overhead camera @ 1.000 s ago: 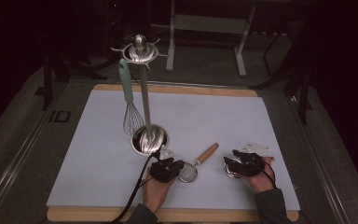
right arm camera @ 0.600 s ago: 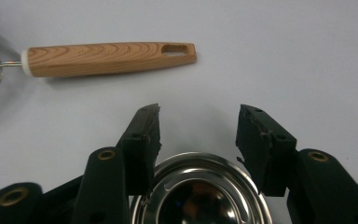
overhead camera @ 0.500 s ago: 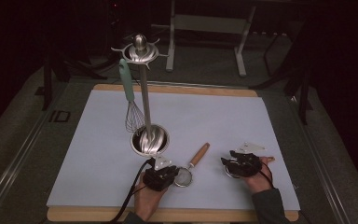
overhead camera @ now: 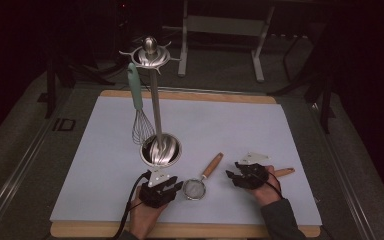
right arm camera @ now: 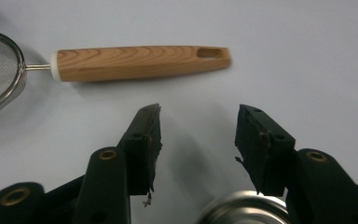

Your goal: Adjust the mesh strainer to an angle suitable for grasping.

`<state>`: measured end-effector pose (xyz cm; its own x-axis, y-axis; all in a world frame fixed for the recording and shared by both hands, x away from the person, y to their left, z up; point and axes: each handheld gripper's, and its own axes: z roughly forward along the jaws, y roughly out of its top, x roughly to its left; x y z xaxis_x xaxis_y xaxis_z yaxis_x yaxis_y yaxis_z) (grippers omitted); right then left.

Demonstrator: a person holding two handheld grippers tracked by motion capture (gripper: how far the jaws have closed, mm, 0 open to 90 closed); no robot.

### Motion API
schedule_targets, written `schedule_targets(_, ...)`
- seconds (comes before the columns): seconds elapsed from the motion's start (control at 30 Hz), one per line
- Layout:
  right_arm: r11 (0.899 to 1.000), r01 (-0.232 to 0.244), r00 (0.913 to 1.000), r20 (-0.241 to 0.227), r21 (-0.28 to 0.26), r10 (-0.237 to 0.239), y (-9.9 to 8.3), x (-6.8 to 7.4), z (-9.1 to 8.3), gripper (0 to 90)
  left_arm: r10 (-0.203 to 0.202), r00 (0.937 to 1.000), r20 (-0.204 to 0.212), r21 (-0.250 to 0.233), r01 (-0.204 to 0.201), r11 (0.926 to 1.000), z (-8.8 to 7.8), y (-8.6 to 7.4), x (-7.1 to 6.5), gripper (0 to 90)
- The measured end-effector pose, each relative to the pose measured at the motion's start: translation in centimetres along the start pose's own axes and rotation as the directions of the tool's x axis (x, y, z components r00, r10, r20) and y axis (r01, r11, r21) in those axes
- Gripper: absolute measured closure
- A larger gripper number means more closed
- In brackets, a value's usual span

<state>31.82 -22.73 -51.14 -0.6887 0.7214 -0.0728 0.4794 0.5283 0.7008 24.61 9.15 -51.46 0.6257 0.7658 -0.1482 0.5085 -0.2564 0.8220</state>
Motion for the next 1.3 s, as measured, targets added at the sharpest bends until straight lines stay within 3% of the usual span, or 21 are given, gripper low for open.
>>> schedule_targets(0.13,1.0,0.016,0.9998,-0.012,0.026,-0.016,0.7,0.6,1.1,53.1,-0.021,0.9995,-0.024,-0.05,0.02,0.9986,-1.0,-0.2,1.3,66.7)
schedule_targets(0.2,0.999,0.023,0.9997,-0.012,0.035,-0.023,0.9,0.7,1.3,54.8,-0.03,0.9991,-0.03,-0.053,0.028,0.9982,-1.2,-0.3,1.8,66.5)
schedule_targets(0.23,0.998,0.028,0.9996,-0.009,0.052,-0.028,1.3,1.0,1.8,59.9,-0.038,0.998,-0.051,-0.042,0.036,0.9985,-1.6,-0.5,2.8,66.4)
schedule_targets(0.27,0.998,0.028,0.9996,-0.009,0.052,-0.028,1.3,1.0,1.8,59.9,-0.038,0.998,-0.051,-0.042,0.036,0.9985,-1.6,-0.5,2.8,66.4)
schedule_targets(0.3,0.997,0.032,0.9994,-0.012,0.07,-0.031,1.7,1.2,2.1,64.9,-0.043,0.9953,-0.087,-0.033,0.04,0.9987,-2.0,-0.7,3.9,66.4)
schedule_targets(0.33,0.996,0.036,0.9993,-0.011,0.076,-0.036,1.8,1.3,2.2,64.9,-0.043,0.9953,-0.087,-0.033,0.04,0.9987,-2.0,-0.7,3.9,66.4)
schedule_targets(0.4,0.995,0.037,0.9993,-0.006,0.091,-0.037,2.0,1.5,2.6,73.5,-0.029,0.9886,-0.148,0.002,0.03,0.9995,-2.6,-1.0,5.7,65.2)
schedule_targets(0.47,0.994,0.037,0.9993,-0.005,0.101,-0.036,2.0,1.5,2.8,77.3,-0.037,0.9857,-0.164,0.013,0.04,0.9991,-2.7,-1.1,6.4,63.8)
schedule_targets(0.5,0.992,0.034,0.9994,-0.001,0.119,-0.034,2.1,1.5,3.2,81.0,-0.035,0.9775,-0.208,0.049,0.046,0.9977,-2.9,-1.3,7.9,63.7)
schedule_targets(0.53,0.992,0.034,0.9994,-0.001,0.119,-0.034,2.1,1.5,3.2,81.0,-0.035,0.9775,-0.208,0.049,0.046,0.9977,-2.9,-1.3,7.9,63.2)
schedule_targets(0.57,0.992,0.022,0.9997,-0.008,0.128,-0.021,2.3,1.4,3.4,82.4,-0.05,0.9662,-0.253,0.073,0.07,0.9948,-3.1,-1.5,9.3,62.9)
schedule_targets(0.63,0.99,0.012,0.9999,-0.009,0.139,-0.011,2.6,1.2,3.5,82.7,-0.063,0.9542,-0.292,0.079,0.09,0.9928,-3.4,-1.8,10.4,63.0)
schedule_targets(0.67,0.99,0.012,0.9999,-0.009,0.139,-0.011,2.6,1.2,3.5,82.7,-0.063,0.9542,-0.292,0.079,0.09,0.9928,-3.4,-1.8,10.4,62.8)
schedule_targets(0.7,0.989,0.006,1.0,-0.004,0.148,-0.005,2.9,1.1,3.7,82.8,-0.075,0.9427,-0.325,0.086,0.108,0.9904,-3.7,-2.0,11.1,62.7)
schedule_targets(0.83,0.988,0.013,0.9999,0.0,0.156,-0.013,3.5,1.2,4.2,83.0,-0.083,0.9317,-0.354,0.099,0.126,0.9871,-4.0,-2.4,11.8,61.6)
schedule_targets(1.0,0.986,0.016,0.9999,-0.002,0.166,-0.016,4.1,1.1,4.8,82.9,-0.11,0.9284,-0.355,0.095,0.152,0.9838,-4.0,-2.9,12.3,60.9)
schedule_targets(1.3,0.983,0.011,0.9999,-0.01,0.182,-0.01,5.4,1.2,5.9,82.6,-0.139,0.9301,-0.34,0.074,0.174,0.9819,-4.2,-3.7,12.4,59.8)
